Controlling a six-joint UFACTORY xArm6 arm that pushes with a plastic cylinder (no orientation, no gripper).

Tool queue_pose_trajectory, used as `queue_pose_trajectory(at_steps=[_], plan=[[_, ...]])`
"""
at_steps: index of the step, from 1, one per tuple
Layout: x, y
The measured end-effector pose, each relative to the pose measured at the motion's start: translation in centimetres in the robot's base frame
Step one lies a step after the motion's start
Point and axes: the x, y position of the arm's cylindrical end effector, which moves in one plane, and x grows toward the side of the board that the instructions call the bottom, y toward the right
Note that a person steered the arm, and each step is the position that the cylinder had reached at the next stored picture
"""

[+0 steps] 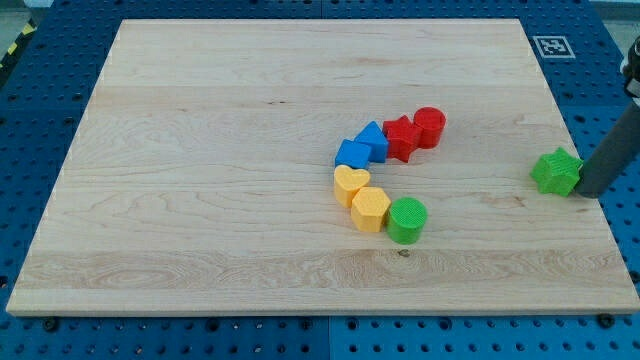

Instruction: Move green star to the center right

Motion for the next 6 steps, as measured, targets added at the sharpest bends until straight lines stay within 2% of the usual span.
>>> queue_pose_trajectory(at_steps=[1, 3, 6], plan=[[2.6, -1.2], [-2.1, -3.3], [-1.4, -4.6]])
